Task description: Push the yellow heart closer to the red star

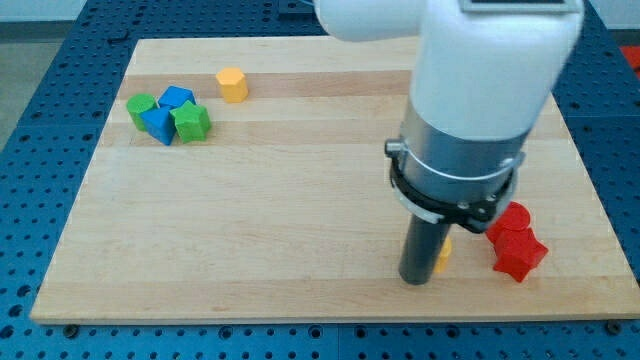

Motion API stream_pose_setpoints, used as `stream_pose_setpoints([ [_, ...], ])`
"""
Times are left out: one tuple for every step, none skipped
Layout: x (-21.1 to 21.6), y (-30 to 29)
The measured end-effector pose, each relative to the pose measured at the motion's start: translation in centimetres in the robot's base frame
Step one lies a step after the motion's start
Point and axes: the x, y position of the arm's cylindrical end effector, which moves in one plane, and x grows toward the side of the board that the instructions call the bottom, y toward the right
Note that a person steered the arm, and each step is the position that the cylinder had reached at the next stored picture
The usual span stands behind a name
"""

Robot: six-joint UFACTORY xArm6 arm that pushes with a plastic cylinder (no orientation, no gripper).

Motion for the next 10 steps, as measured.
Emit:
stream_pose_setpoints([
  [-0.9, -2.4],
  [-2.7, -3.3],
  [-3.3, -2.2],
  [-2.8, -0.2],
  [-2.7, 1.9],
  [-2.7, 3.0],
  [-2.7, 3.0],
  [-2.7, 2.1],
  [-2.7, 1.0],
  [-2.5, 0.9],
])
